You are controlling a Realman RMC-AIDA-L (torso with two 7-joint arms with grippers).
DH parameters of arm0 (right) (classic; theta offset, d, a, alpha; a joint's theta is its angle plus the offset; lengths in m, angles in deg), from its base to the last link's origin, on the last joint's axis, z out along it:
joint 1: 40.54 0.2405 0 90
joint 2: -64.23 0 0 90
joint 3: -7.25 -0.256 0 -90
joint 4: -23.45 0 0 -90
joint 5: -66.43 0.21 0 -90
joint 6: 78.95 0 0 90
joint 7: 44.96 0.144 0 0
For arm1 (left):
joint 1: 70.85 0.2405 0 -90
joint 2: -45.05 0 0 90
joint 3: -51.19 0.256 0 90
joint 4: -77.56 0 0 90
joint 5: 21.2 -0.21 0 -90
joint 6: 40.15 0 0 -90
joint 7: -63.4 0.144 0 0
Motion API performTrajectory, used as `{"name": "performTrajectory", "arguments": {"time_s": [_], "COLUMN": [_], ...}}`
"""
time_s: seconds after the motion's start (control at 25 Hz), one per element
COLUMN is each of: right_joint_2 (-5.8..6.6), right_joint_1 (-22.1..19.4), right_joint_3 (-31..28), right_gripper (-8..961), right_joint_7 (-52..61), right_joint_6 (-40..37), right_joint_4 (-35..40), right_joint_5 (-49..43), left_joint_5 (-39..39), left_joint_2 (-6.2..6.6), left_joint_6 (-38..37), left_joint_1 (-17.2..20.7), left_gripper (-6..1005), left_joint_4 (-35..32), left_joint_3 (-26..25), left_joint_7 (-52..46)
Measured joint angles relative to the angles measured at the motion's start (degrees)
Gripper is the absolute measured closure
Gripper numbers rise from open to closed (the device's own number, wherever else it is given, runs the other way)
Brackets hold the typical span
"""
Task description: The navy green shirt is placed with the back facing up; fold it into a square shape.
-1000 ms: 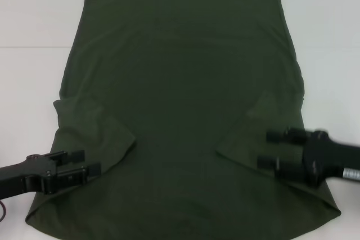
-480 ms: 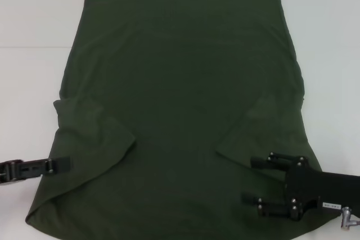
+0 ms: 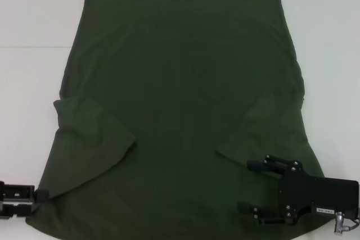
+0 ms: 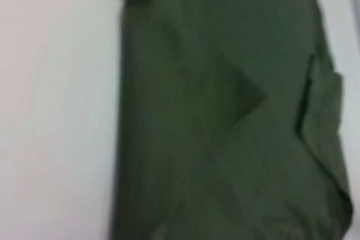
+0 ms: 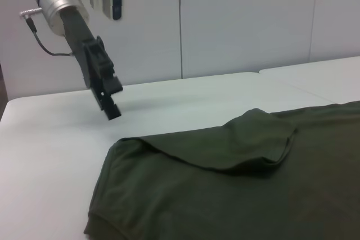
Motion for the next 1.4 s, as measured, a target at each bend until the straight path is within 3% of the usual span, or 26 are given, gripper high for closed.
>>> {"name": "performTrajectory", "arguments": {"time_s": [0.4, 1.4], "right_joint_2": [-0.01, 0.17], "right_joint_1": [0.3, 0.66], "right_joint_3": [0.02, 0.02], "right_gripper": [29, 28], "right_joint_7": [-0.14, -0.13], "right_joint_6": [0.16, 0.25], "right_joint_4": [-0.93, -0.84], "right_joint_5": [0.03, 0.0], "left_joint_5": [-6.38, -6.75], "left_joint_2": [-0.02, -0.11], "left_joint_6": [6.19, 10.93], "left_joint_1": [-0.91, -1.04], "left_gripper": [230, 231], "left_joint_4": [1.33, 4.57], "left_joint_3": [0.17, -0.18], "left_joint_7": [-3.84, -4.33]}}
